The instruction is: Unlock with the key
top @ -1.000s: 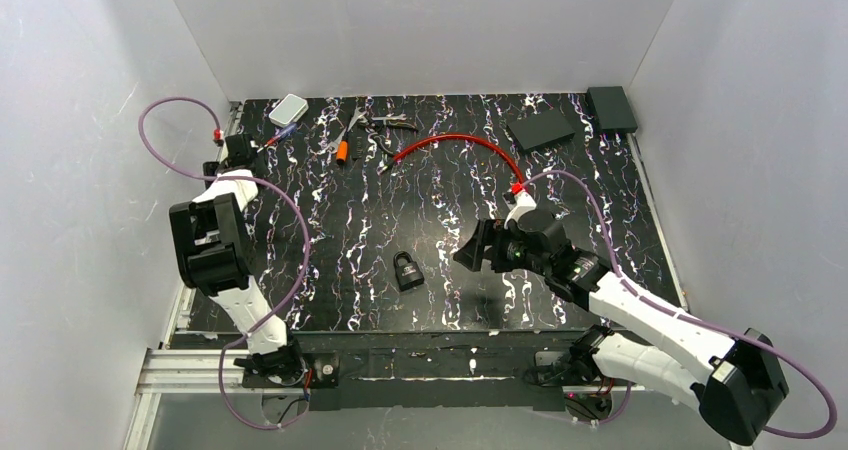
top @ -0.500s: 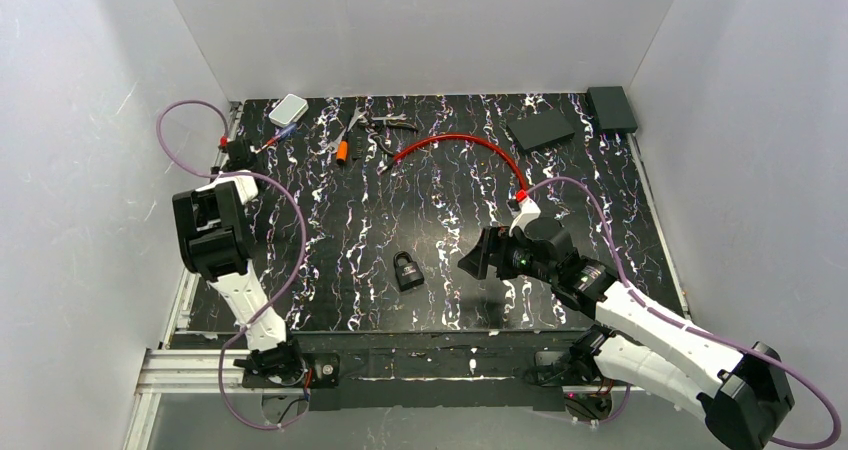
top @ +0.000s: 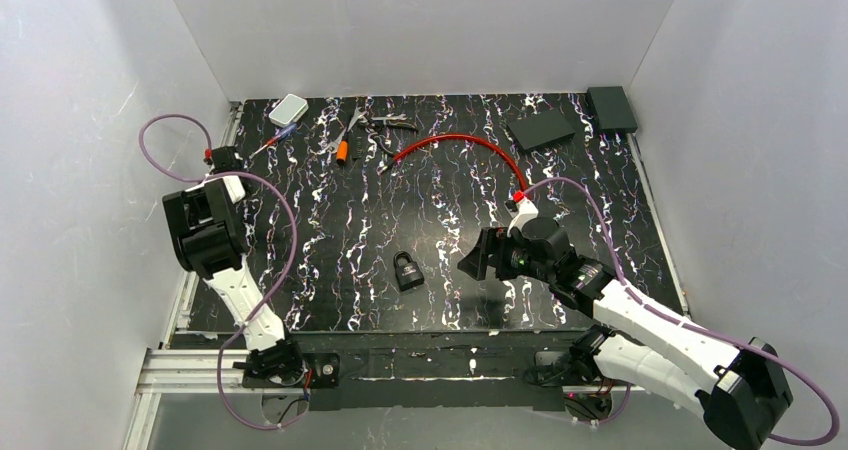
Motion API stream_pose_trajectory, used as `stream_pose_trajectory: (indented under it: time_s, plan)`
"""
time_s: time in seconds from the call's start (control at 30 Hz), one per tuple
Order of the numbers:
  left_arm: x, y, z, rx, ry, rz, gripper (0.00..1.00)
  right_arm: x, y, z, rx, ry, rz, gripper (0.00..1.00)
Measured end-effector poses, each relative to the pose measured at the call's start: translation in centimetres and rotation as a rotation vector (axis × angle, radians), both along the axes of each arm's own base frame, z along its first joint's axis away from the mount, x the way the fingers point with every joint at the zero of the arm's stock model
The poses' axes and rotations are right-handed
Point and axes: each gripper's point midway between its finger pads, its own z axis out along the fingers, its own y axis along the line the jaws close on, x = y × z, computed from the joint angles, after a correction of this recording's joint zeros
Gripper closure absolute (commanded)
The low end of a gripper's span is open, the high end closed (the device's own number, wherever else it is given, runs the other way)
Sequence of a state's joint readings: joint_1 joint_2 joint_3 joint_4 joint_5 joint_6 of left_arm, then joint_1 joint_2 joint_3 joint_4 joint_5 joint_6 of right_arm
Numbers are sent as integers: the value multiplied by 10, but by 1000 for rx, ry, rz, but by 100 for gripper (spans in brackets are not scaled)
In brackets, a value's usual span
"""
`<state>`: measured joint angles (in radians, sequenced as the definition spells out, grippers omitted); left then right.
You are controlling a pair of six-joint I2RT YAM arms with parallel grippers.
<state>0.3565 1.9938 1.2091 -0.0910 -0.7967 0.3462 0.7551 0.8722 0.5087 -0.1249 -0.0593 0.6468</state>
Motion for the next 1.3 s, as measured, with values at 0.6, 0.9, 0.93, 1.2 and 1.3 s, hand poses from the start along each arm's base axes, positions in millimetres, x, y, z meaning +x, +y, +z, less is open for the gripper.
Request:
stream_pose_trajectory:
  time_s: [0.6, 0.9, 0.93, 1.2, 1.3]
  plan:
    - [8, -15, -18, -126, 10, -17, 76, -1, 0, 0, -1, -5, 7, 8]
    - [33, -44, -15, -150, -2, -95, 76, -1, 0, 4, 7, -14, 8, 8]
    - [36, -47, -15, -151, 0, -105, 76, -1, 0, 4, 7, -15, 8, 8]
    - [41, -66, -15, -153, 18, -132, 76, -1, 0, 4, 6, -17, 9, 8]
    - [37, -68, -16, -157, 14, -108, 74, -1, 0, 4, 6, -17, 9, 7]
